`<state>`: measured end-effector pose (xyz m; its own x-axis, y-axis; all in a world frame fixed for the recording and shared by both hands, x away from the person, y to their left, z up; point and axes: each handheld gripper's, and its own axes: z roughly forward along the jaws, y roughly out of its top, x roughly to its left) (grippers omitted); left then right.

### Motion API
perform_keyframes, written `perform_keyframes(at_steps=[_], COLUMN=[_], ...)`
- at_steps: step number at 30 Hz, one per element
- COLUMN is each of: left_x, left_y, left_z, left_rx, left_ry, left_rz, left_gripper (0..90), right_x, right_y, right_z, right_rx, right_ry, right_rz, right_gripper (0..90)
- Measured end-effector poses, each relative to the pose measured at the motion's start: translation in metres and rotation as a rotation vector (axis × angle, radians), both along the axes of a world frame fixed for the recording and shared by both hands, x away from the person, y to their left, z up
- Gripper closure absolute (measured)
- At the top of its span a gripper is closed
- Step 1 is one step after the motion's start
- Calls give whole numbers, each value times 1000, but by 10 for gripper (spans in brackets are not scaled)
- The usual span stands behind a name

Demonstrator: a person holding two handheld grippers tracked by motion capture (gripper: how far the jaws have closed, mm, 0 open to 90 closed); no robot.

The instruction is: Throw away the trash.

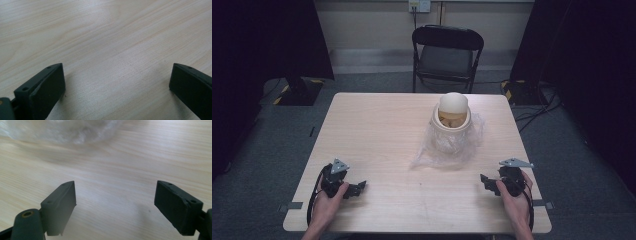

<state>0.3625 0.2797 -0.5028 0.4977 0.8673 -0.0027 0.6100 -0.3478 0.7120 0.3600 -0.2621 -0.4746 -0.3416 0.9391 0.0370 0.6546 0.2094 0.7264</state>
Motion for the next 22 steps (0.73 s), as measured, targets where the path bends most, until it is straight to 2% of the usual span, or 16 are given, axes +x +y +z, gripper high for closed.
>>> perform_keyframes(at_steps=[5, 7, 13, 15, 22], left_x=[0, 0, 0, 0, 0], left_y=[0, 0, 0, 0, 0], left_z=[0, 0, 0, 0, 0], left_rx=[-1, -1, -1, -2, 0], left_ry=[1, 1, 1, 1, 0], left_rz=[0, 0, 0, 0, 0], left_gripper=[0, 0, 0, 0, 0], right_x=[-1, -1, -3, -4, -4], right_y=[-5, -4, 1, 1, 1], right_z=[-12, -18, -23, -25, -25], right_rx=[4, -14, -54, -42, -42], right_ry=[21, 38, -9, -27, -26], right_rz=[-9, -13, -18, -21, -22], right_gripper=[167, 168, 129, 120, 119])
